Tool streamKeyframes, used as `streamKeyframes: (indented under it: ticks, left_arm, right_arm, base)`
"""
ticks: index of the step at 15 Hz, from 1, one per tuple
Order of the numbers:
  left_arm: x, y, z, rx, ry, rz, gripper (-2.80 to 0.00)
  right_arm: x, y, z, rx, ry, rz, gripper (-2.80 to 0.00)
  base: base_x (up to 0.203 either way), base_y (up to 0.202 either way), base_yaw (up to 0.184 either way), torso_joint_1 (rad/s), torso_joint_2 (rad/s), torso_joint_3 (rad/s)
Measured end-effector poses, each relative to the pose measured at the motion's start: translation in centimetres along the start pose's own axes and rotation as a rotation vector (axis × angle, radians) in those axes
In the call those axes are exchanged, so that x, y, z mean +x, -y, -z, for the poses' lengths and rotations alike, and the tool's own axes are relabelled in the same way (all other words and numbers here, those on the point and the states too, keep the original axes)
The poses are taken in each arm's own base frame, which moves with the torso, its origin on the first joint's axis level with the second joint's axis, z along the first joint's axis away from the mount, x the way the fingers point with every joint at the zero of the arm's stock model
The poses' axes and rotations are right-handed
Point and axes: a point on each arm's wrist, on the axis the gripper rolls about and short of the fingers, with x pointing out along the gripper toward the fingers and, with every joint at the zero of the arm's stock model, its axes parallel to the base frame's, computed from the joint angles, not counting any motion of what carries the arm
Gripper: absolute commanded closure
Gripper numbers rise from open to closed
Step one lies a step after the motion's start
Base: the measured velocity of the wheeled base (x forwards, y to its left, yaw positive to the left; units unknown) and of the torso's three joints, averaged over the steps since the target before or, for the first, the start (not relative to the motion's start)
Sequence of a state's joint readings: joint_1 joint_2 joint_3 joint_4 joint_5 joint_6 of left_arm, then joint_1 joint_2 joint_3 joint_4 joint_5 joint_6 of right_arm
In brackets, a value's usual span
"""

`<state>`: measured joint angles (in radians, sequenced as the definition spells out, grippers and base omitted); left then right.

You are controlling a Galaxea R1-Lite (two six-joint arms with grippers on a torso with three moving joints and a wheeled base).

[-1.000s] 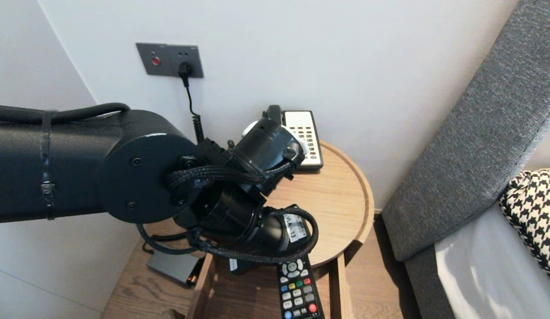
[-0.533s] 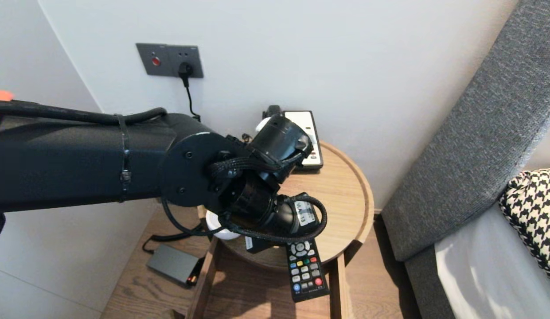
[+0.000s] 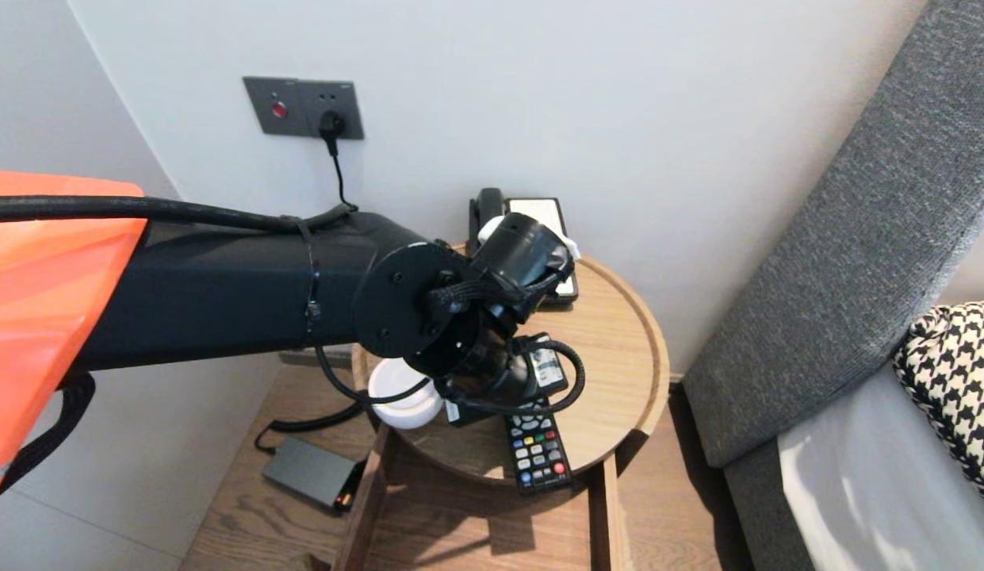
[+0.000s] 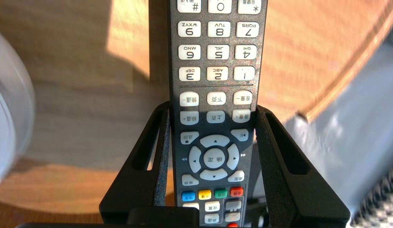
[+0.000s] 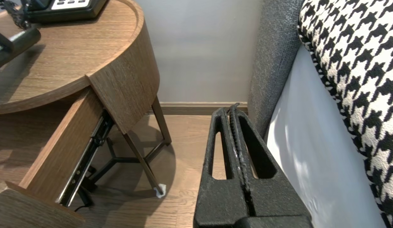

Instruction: Take the remote control out of the drawer one by one and place them on the table

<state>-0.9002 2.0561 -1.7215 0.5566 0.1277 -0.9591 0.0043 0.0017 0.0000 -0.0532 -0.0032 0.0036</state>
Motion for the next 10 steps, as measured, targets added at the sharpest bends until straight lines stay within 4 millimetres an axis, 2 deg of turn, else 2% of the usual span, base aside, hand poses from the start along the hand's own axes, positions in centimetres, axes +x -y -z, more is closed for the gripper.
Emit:
streamKeyframes:
  ticks: [10]
  left_arm:
    - [1.2, -0.1, -1.5, -0.008, 0.064, -0.040, 0.00]
  right_arm:
    - [0.0, 0.0, 0.0, 0.000, 0.000, 0.000, 0.00]
  base:
    - [0.000, 0.000, 0.000, 0.000, 0.00, 0.000]
